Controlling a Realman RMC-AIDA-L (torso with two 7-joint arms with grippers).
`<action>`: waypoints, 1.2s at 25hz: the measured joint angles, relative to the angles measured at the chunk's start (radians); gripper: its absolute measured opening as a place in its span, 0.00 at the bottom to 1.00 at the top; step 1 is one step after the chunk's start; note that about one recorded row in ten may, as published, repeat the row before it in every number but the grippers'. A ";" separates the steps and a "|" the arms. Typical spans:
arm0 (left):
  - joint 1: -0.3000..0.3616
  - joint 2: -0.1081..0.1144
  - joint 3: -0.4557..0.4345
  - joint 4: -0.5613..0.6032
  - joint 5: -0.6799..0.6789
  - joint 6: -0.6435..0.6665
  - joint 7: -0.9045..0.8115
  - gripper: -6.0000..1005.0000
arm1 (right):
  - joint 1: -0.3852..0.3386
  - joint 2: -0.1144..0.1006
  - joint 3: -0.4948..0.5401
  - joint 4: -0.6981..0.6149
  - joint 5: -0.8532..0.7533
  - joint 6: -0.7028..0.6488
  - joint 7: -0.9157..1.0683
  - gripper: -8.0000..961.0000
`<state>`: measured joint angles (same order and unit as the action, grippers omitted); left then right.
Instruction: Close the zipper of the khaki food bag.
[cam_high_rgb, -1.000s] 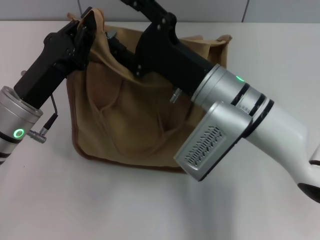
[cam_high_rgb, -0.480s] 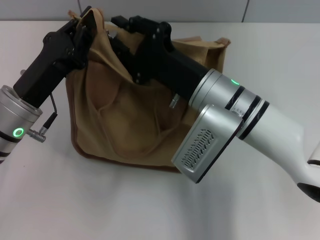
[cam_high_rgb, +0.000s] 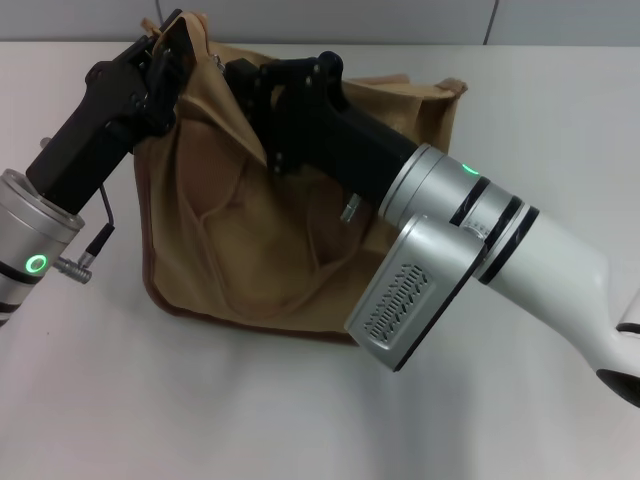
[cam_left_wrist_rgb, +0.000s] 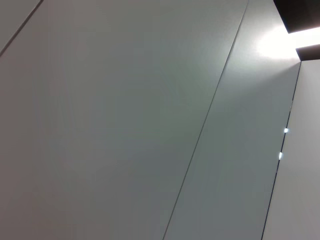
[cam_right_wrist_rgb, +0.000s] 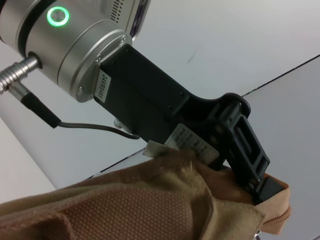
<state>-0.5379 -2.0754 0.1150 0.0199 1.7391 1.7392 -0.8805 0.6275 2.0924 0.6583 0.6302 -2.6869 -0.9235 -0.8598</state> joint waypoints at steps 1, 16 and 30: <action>0.001 0.000 0.000 0.000 0.000 0.000 0.000 0.04 | -0.001 0.000 0.000 0.000 0.000 0.000 0.000 0.15; 0.053 0.004 -0.022 0.009 -0.011 0.006 0.000 0.04 | -0.054 0.000 0.010 0.001 0.004 -0.060 0.000 0.01; 0.030 0.001 -0.021 -0.006 -0.004 0.011 0.000 0.05 | -0.039 0.000 -0.002 0.012 0.004 -0.052 0.007 0.10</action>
<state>-0.5077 -2.0747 0.0937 0.0139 1.7355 1.7505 -0.8805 0.5887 2.0923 0.6568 0.6419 -2.6826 -0.9756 -0.8531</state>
